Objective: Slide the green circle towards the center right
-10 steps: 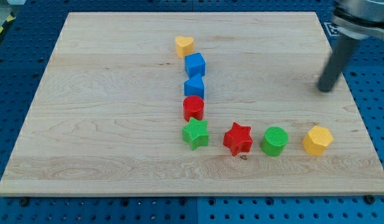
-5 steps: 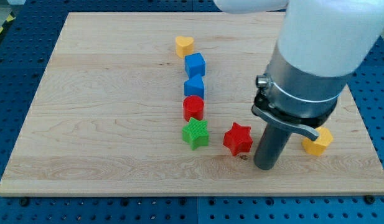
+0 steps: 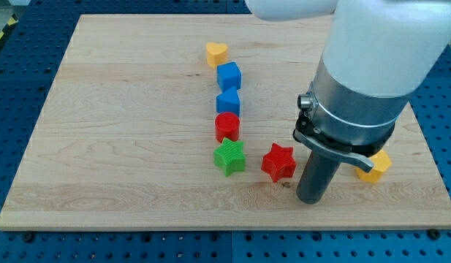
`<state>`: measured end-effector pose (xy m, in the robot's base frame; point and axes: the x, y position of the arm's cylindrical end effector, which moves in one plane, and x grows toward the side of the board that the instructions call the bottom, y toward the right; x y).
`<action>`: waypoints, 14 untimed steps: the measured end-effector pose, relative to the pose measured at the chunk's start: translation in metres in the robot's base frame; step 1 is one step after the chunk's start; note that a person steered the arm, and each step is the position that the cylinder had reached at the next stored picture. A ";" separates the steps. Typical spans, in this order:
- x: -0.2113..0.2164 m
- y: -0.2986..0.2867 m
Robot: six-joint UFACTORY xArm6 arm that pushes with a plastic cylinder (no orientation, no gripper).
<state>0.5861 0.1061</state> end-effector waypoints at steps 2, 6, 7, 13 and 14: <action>-0.008 0.011; -0.100 0.024; -0.086 0.025; -0.114 0.051; -0.112 0.064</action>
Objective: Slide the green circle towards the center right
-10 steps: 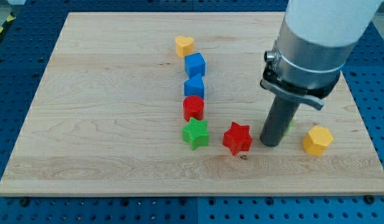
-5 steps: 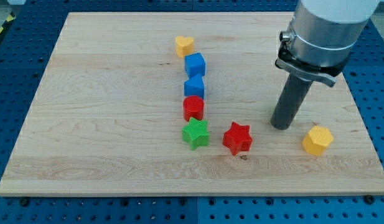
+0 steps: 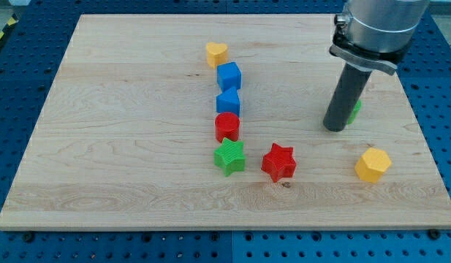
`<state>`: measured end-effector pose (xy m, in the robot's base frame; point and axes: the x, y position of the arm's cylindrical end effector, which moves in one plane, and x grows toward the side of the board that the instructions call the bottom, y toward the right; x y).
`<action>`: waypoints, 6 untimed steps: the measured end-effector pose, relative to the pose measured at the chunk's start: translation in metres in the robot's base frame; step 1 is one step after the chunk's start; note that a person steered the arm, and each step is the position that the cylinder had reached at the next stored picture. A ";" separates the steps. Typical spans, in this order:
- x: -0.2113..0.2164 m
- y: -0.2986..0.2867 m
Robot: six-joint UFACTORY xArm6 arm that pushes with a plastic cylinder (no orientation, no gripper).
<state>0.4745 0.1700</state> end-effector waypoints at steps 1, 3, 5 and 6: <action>0.001 0.007; -0.007 0.010; -0.014 0.034; -0.030 0.034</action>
